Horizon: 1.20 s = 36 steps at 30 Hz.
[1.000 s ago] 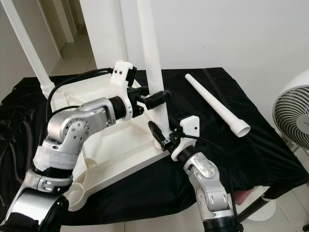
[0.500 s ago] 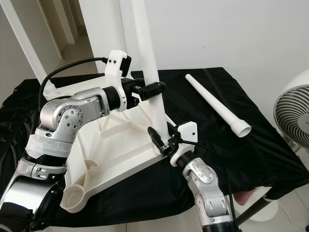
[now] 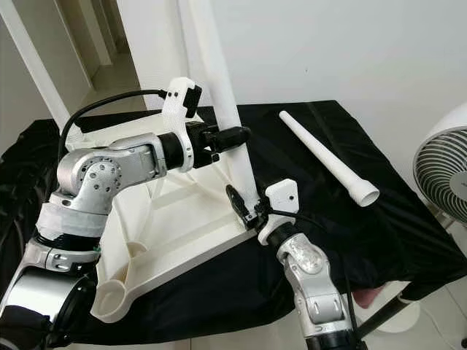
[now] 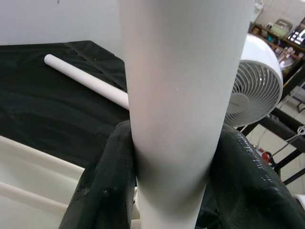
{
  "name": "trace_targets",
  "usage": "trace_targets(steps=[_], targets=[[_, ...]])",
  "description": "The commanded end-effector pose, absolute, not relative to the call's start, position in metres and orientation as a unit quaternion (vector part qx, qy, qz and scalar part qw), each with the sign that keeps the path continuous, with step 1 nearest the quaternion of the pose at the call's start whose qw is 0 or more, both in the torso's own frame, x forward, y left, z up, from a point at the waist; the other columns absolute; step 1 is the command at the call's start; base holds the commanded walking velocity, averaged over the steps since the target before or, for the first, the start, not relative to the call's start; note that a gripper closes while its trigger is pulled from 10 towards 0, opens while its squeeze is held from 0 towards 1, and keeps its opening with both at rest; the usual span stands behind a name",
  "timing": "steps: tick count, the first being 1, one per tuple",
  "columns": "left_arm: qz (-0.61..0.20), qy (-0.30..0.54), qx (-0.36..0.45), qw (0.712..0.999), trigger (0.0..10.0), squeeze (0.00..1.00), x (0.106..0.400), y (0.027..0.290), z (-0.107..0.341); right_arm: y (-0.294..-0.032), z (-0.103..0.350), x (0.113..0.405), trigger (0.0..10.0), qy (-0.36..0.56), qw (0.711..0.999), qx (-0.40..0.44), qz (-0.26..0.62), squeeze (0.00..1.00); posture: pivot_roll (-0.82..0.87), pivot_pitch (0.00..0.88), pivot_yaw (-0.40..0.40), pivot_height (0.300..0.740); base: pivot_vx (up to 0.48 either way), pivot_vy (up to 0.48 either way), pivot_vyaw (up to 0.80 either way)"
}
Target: Building children table
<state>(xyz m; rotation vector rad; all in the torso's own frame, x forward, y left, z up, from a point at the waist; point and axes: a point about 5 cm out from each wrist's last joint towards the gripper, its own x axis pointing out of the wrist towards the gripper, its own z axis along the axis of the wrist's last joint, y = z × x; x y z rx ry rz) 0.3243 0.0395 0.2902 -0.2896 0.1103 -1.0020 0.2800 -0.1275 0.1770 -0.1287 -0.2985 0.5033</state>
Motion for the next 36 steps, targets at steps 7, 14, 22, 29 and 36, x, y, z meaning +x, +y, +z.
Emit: trace_targets(steps=[7, 14, 22, 29, 36], targets=[[-0.536, 0.042, -0.138, 0.832, 10.0, 0.00, 0.316, 0.034, 0.294, -0.128, 0.178, 0.289, 10.0, -0.120, 0.968, -0.042, 0.215, 1.00, -0.06, 0.036, 0.087, 0.740, 0.000, 0.000, 0.00], [-0.521, 0.017, -0.120, 0.845, 10.0, 0.00, 0.313, 0.033, 0.297, -0.129, 0.180, 0.291, 10.0, -0.108, 0.973, -0.060, 0.196, 1.00, -0.06, 0.036, 0.086, 0.740, 0.000, 0.000, 0.00], [-0.500, -0.030, -0.073, 0.862, 10.0, 0.00, 0.305, 0.026, 0.297, -0.119, 0.182, 0.293, 10.0, -0.073, 0.976, -0.069, 0.193, 0.00, -0.07, 0.027, 0.066, 0.740, 0.000, 0.000, 0.00], [-0.483, -0.064, -0.049, 0.872, 10.0, 0.00, 0.297, 0.016, 0.295, -0.111, 0.186, 0.294, 10.0, -0.058, 0.976, -0.074, 0.194, 0.00, -0.07, 0.025, 0.046, 0.740, 0.000, 0.000, 0.00], [-0.463, -0.079, -0.043, 0.882, 10.0, 0.00, 0.295, 0.007, 0.289, -0.105, 0.196, 0.297, 10.0, -0.055, 0.975, -0.077, 0.202, 0.00, -0.07, 0.026, 0.026, 0.740, 0.000, 0.000, 0.00]])
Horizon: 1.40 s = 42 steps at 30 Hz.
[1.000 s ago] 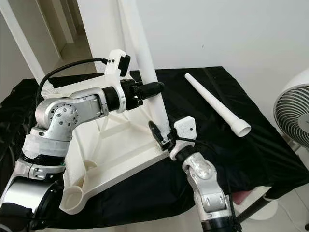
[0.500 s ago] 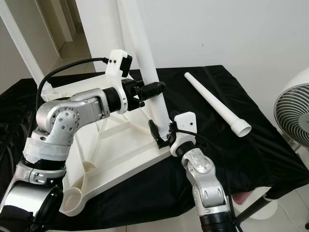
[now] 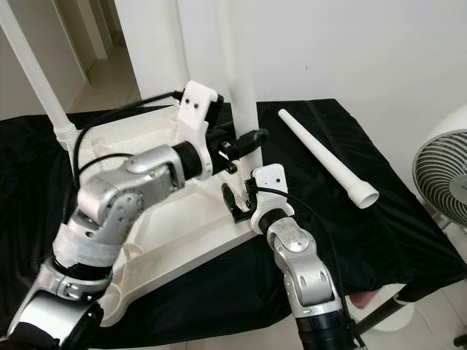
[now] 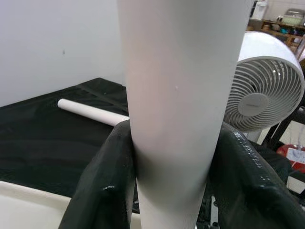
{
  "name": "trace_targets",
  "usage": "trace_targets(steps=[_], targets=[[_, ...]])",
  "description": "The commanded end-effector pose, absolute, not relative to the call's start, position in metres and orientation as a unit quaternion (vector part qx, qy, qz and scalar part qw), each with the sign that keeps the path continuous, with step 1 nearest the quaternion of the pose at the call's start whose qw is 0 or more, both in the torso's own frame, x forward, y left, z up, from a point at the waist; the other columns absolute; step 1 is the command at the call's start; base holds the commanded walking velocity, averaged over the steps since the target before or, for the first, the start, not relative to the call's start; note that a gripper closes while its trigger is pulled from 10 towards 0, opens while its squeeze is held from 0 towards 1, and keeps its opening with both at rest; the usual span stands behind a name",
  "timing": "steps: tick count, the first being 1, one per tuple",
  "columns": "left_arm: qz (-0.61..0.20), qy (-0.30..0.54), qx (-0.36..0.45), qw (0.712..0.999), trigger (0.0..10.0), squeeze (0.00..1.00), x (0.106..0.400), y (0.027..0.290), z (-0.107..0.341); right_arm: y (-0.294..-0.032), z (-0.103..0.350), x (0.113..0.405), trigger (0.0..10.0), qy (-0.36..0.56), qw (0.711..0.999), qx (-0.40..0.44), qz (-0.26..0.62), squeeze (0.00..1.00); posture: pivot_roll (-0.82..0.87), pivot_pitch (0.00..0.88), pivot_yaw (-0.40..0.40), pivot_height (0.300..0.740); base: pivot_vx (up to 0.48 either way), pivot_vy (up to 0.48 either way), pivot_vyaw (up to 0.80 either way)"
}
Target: Building children table
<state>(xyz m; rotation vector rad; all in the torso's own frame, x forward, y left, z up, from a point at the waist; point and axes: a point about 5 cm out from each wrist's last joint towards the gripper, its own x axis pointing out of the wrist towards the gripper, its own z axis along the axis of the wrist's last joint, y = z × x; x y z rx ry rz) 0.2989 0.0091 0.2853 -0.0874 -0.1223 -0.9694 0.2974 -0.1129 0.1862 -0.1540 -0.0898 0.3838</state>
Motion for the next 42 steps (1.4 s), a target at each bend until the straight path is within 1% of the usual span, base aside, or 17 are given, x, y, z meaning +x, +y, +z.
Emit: trace_targets(steps=[1, 3, 6, 13, 14, 15, 16, 17, 18, 19, 36, 37, 38, 42], targets=[[-0.463, -0.079, -0.043, 0.882, 10.0, 0.00, 0.295, 0.007, 0.289, -0.105, 0.196, 0.297, 10.0, -0.055, 0.975, -0.077, 0.202, 0.00, -0.07, 0.026, 0.026, 0.740, 0.000, 0.000, 0.00], [-0.463, -0.079, -0.043, 0.882, 10.0, 0.00, 0.295, 0.007, 0.289, -0.105, 0.196, 0.297, 10.0, -0.055, 0.975, -0.077, 0.202, 0.00, -0.07, 0.026, 0.026, 0.740, 0.000, 0.000, 0.00], [-0.456, -0.093, -0.037, 0.884, 10.0, 0.00, 0.296, 0.005, 0.291, -0.103, 0.211, 0.298, 10.0, -0.062, 0.974, -0.087, 0.201, 0.00, -0.06, 0.032, 0.021, 0.740, 0.000, 0.000, 0.00], [-0.454, -0.101, -0.033, 0.885, 10.0, 0.00, 0.295, 0.003, 0.292, -0.105, 0.214, 0.298, 10.0, -0.057, 0.975, -0.093, 0.194, 0.00, -0.07, 0.037, 0.023, 0.740, 0.000, 0.000, 0.00], [-0.454, -0.103, -0.032, 0.885, 10.0, 0.00, 0.295, 0.003, 0.292, -0.105, 0.215, 0.297, 8.5, -0.058, 0.975, -0.097, 0.193, 0.00, -0.07, 0.040, 0.025, 0.740, 0.000, 0.000, 0.00], [-0.454, -0.103, -0.032, 0.885, 10.0, 0.00, 0.295, 0.003, 0.292, -0.105, 0.215, 0.297, 8.5, -0.058, 0.975, -0.097, 0.193, 0.00, -0.07, 0.040, 0.025, 0.740, 0.000, 0.000, 0.00], [-0.454, -0.104, -0.030, 0.884, 10.0, 0.00, 0.295, 0.003, 0.292, -0.106, 0.215, 0.297, 4.7, -0.058, 0.975, -0.096, 0.193, 0.00, -0.07, 0.040, 0.025, 0.740, 0.000, 0.000, 0.00], [-0.454, -0.106, -0.029, 0.884, 10.0, 0.00, 0.295, 0.003, 0.292, -0.106, 0.215, 0.297, 4.7, -0.057, 0.975, -0.096, 0.192, 0.00, -0.07, 0.041, 0.027, 0.740, 0.000, 0.000, 0.00], [-0.454, -0.106, -0.029, 0.884, 10.0, 0.00, 0.295, 0.003, 0.292, -0.106, 0.215, 0.298, 2.2, -0.054, 0.975, -0.096, 0.191, 0.00, -0.07, 0.043, 0.027, 0.740, 0.000, 0.000, 0.00], [-0.455, -0.107, -0.028, 0.884, 10.0, 0.00, 0.295, 0.002, 0.292, -0.107, 0.215, 0.297, 0.0, -0.053, 0.976, -0.095, 0.191, 0.00, -0.07, 0.043, 0.027, 0.740, 0.000, 0.000, 0.00], [-0.460, -0.112, -0.029, 0.880, 10.0, 0.00, 0.294, 0.001, 0.294, -0.108, 0.211, 0.297, 0.0, -0.037, 0.976, -0.102, 0.187, 0.00, -0.06, 0.044, 0.030, 0.740, 0.000, 0.000, 0.00], [-0.469, -0.108, -0.043, 0.875, 10.0, 1.00, 0.292, 0.001, 0.294, -0.109, 0.211, 0.297, 1.2, -0.039, 0.977, -0.101, 0.183, 0.00, -0.06, 0.049, 0.032, 0.740, 0.000, 0.000, 0.00], [-0.476, -0.106, -0.053, 0.872, 10.0, 1.00, 0.290, 0.001, 0.294, -0.110, 0.212, 0.298, 10.0, -0.044, 0.979, -0.091, 0.176, 0.00, -0.06, 0.049, 0.034, 0.740, 0.000, 0.000, 0.00], [-0.480, -0.105, -0.066, 0.868, 10.0, 1.00, 0.289, 0.002, 0.295, -0.112, 0.214, 0.300, 10.0, -0.054, 0.983, -0.071, 0.160, 0.00, -0.06, 0.047, 0.035, 0.740, 0.000, 0.000, 0.00]])
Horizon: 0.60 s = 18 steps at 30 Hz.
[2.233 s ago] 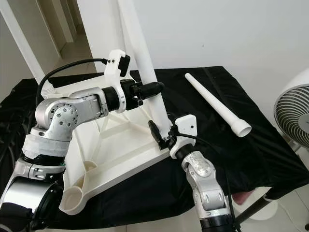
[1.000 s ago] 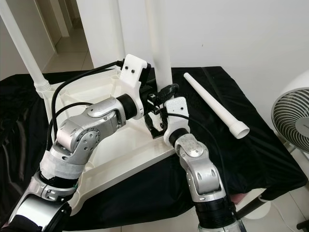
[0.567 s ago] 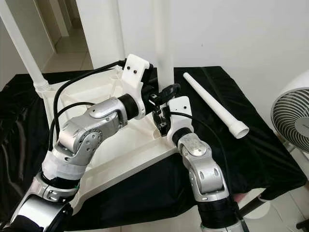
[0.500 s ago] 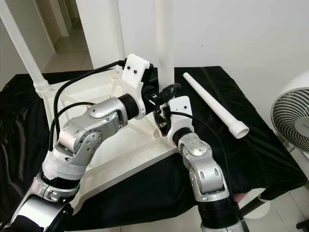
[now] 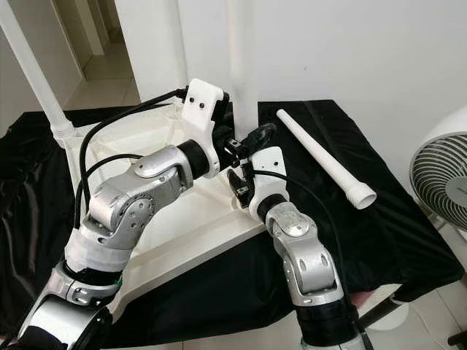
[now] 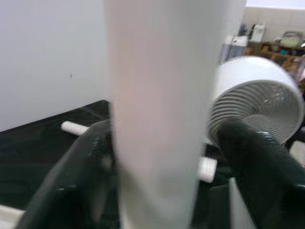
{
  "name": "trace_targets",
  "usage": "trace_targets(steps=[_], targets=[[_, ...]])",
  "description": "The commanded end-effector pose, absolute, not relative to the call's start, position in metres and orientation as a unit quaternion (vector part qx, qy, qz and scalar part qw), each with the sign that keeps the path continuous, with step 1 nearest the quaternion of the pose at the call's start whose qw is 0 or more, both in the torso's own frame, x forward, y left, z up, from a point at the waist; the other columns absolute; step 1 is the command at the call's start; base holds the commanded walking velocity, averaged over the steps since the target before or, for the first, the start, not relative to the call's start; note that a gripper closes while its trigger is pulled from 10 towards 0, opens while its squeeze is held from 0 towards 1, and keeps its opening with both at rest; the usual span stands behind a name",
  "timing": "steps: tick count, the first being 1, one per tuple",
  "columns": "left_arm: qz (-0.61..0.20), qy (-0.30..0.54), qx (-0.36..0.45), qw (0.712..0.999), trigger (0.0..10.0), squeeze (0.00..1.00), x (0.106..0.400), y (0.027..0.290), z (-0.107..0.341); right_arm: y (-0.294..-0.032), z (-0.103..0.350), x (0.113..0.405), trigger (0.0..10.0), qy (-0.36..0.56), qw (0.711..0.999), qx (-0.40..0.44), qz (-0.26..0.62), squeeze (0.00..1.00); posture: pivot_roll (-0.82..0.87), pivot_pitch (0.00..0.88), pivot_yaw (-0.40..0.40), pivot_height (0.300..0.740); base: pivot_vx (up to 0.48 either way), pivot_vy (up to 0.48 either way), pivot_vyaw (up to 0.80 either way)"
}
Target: Building children table
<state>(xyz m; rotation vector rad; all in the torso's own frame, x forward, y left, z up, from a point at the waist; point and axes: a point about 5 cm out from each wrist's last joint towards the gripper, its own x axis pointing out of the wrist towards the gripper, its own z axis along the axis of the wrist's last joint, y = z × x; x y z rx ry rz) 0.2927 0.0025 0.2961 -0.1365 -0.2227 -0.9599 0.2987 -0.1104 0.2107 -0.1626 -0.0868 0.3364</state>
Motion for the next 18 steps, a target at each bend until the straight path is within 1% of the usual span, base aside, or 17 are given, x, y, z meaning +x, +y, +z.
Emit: trace_targets(steps=[1, 7, 12, 13, 14, 15, 16, 17, 18], targets=[[-0.480, -0.105, -0.066, 0.868, 10.0, 1.00, 0.289, 0.002, 0.295, -0.112, 0.214, 0.300, 10.0, -0.054, 0.983, -0.071, 0.160, 0.00, -0.06, 0.047, 0.035, 0.740, 0.000, 0.000, 0.00], [-0.474, -0.103, -0.078, 0.871, 10.0, 1.00, 0.290, 0.007, 0.295, -0.118, 0.216, 0.306, 10.0, -0.061, 0.990, -0.040, 0.122, 0.00, -0.05, 0.044, 0.035, 0.740, 0.000, 0.000, 0.00], [-0.469, -0.100, -0.074, 0.874, 10.0, 1.00, 0.291, 0.008, 0.293, -0.120, 0.217, 0.307, 10.0, -0.064, 0.991, -0.034, 0.113, 0.00, -0.04, 0.045, 0.034, 0.740, 0.000, 0.000, 0.00], [-0.462, -0.099, -0.074, 0.878, 10.0, 0.77, 0.292, 0.012, 0.290, -0.124, 0.218, 0.308, 10.0, -0.068, 0.993, -0.026, 0.096, 0.00, -0.04, 0.048, 0.031, 0.740, 0.000, 0.000, 0.00], [-0.462, -0.099, -0.074, 0.878, 10.0, 0.77, 0.292, 0.012, 0.290, -0.124, 0.218, 0.308, 10.0, -0.068, 0.993, -0.026, 0.096, 0.00, -0.04, 0.048, 0.031, 0.740, 0.000, 0.000, 0.00], [-0.452, -0.100, -0.073, 0.883, 10.0, 0.26, 0.295, 0.017, 0.287, -0.128, 0.219, 0.311, 10.0, -0.070, 0.995, -0.014, 0.076, 0.00, -0.04, 0.055, 0.025, 0.740, 0.000, 0.000, 0.00], [-0.452, -0.100, -0.073, 0.883, 10.0, 0.26, 0.295, 0.017, 0.287, -0.128, 0.219, 0.311, 10.0, -0.070, 0.995, -0.014, 0.076, 0.00, -0.04, 0.055, 0.025, 0.740, 0.000, 0.000, 0.00], [-0.444, -0.100, -0.074, 0.887, 10.0, 0.00, 0.297, 0.021, 0.285, -0.132, 0.219, 0.313, 10.0, -0.070, 0.996, -0.006, 0.060, 0.00, -0.04, 0.055, 0.025, 0.740, 0.000, 0.000, 0.00], [-0.444, -0.100, -0.074, 0.887, 10.0, 0.00, 0.297, 0.021, 0.285, -0.132, 0.219, 0.313, 10.0, -0.070, 0.996, -0.006, 0.060, 0.00, -0.04, 0.055, 0.025, 0.740, 0.000, 0.000, 0.00]])
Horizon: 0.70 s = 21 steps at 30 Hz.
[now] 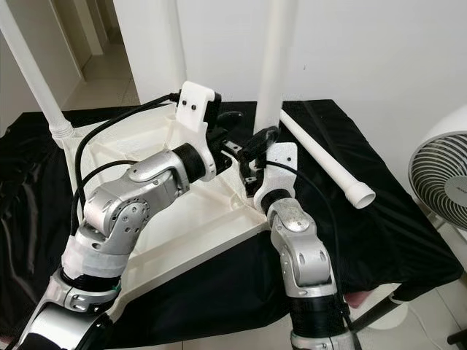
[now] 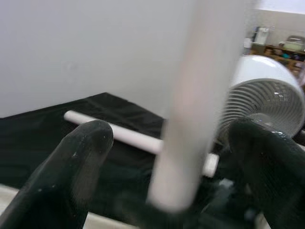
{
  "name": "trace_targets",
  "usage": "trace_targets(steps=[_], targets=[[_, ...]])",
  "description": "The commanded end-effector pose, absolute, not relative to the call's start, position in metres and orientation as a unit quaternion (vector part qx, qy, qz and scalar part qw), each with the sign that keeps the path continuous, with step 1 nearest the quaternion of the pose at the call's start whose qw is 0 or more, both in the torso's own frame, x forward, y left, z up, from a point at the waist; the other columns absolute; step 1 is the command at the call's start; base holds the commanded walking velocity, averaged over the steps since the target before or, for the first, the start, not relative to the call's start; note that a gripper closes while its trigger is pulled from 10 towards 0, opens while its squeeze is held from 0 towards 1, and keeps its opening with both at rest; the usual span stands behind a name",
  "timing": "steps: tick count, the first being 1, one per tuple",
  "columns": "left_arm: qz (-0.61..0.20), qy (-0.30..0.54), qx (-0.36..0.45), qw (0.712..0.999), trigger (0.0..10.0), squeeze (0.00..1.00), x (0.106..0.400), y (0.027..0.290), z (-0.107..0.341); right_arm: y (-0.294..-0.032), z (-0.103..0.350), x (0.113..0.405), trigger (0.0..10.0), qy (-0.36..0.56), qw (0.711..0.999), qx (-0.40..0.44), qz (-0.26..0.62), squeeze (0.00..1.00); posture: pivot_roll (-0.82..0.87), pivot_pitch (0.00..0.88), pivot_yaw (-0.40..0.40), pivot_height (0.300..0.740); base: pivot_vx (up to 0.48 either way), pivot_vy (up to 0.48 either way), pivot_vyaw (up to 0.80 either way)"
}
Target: Building children table
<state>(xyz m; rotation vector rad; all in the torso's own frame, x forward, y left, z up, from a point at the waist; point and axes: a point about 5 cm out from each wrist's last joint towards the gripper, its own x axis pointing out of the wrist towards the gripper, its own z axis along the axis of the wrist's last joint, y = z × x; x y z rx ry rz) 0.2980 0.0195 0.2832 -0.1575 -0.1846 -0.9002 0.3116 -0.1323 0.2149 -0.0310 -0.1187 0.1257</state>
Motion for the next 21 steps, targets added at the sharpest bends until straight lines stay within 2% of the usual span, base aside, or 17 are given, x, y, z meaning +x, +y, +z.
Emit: trace_targets(steps=[1, 2, 5, 8, 15, 18, 21], targets=[[-0.444, -0.100, -0.074, 0.887, 10.0, 0.00, 0.297, 0.021, 0.285, -0.132, 0.219, 0.313, 10.0, -0.070, 0.996, -0.006, 0.060, 0.00, -0.04, 0.055, 0.025, 0.740, 0.000, 0.000, 0.00], [-0.444, -0.100, -0.074, 0.887, 10.0, 0.00, 0.297, 0.021, 0.285, -0.132, 0.219, 0.313, 10.0, -0.070, 0.996, -0.006, 0.060, 0.00, -0.04, 0.055, 0.025, 0.740, 0.000, 0.000, 0.00], [-0.377, -0.088, -0.085, 0.918, 10.0, 0.00, 0.316, 0.040, 0.274, -0.143, 0.217, 0.317, 10.0, -0.069, 0.998, 0.000, 0.017, 0.00, -0.05, 0.061, 0.027, 0.740, 0.000, 0.000, 0.00], [-0.348, -0.081, -0.085, 0.930, 10.0, 0.00, 0.323, 0.048, 0.269, -0.145, 0.213, 0.318, 10.0, -0.069, 0.998, -0.006, 0.007, 0.00, -0.05, 0.059, 0.033, 0.740, 0.000, 0.000, 0.00], [-0.342, -0.079, -0.084, 0.932, 10.0, 0.00, 0.324, 0.050, 0.268, -0.145, 0.212, 0.319, 10.0, -0.070, 0.997, -0.008, 0.005, 0.00, -0.05, 0.059, 0.033, 0.740, 0.000, 0.000, 0.00], [-0.268, -0.056, -0.087, 0.958, 10.0, 0.00, 0.333, 0.065, 0.253, -0.148, 0.200, 0.315, 10.0, -0.067, 0.998, -0.019, 0.000, 0.00, -0.05, 0.044, 0.048, 0.740, 0.000, 0.000, 0.00], [-0.254, -0.050, -0.085, 0.962, 10.0, 0.00, 0.334, 0.068, 0.248, -0.148, 0.198, 0.313, 10.0, -0.075, 0.997, -0.014, 0.005, 0.00, -0.04, 0.040, 0.050, 0.740, 0.000, 0.000, 0.00]])
